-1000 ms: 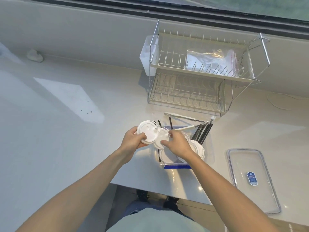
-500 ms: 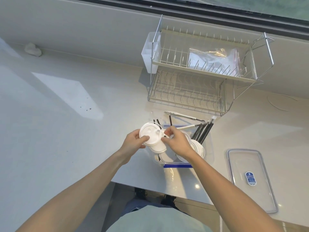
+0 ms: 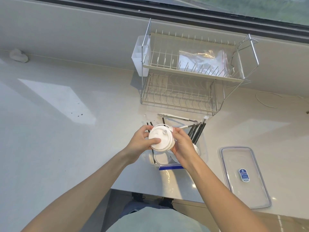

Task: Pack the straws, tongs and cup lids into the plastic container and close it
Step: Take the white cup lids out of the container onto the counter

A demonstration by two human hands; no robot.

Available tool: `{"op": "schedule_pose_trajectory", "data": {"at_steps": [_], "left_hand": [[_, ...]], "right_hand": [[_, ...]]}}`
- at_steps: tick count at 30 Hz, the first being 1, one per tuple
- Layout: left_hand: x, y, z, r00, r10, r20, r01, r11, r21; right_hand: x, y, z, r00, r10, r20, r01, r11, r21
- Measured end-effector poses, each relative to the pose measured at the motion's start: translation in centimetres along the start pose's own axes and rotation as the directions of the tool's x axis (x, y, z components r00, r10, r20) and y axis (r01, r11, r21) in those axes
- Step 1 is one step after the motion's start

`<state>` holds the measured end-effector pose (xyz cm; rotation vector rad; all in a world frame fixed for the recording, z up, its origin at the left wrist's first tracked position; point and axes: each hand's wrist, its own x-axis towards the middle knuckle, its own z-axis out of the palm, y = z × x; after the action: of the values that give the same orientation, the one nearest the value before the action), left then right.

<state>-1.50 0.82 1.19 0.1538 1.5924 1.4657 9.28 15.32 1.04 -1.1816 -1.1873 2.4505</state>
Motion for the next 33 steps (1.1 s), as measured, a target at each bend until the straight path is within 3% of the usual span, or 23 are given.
{"op": "schedule_pose_trajectory", "data": {"at_steps": [3,7,12,17,24,27,33], "left_hand": [[-0.1,0.3,0.9,0.997,0.069,-0.028,-0.066,0.993,0.094],[-0.1,0.2,1.2,0.987,0.159,-0.025,-0.151,0.971,0.185],[-0.5,0.2,1.1,0.993,0.113,-0.042,-0.106,0.983,0.148],[-0.5,-0.1,0.1,1.000,0.000,-0.018,-0.001,0.999,-0.041],[-0.8,-1.1,0.0,0.996,0.051,0.078,-0.037,0.985,-0.167],[-0.8,-1.3,-0.7,0.997,0.055,0.057,-0.042,0.978,-0.202],[-1.7,-1.9,-4.0,0.994,0.023,-0.111,-0.052,0.964,-0.263]], "right_hand": [[-0.5,-0.3,0.5,0.998,-0.054,0.009,0.054,0.998,-0.018],[-1.2,-1.0,1.0,0.995,-0.007,0.101,0.010,1.000,-0.023],[-1.3,-0.9,0.4,0.979,-0.059,0.194,0.098,0.975,-0.199],[-1.4,-1.2,0.2,0.981,-0.061,0.184,0.112,0.953,-0.281],[-1.1,-0.2,0.2,0.983,-0.138,0.119,0.171,0.924,-0.341],[-1.0,0.2,0.6,0.987,-0.151,0.050,0.158,0.889,-0.430],[0.2,2.3,4.5,0.983,-0.161,0.091,0.184,0.824,-0.536]]}}
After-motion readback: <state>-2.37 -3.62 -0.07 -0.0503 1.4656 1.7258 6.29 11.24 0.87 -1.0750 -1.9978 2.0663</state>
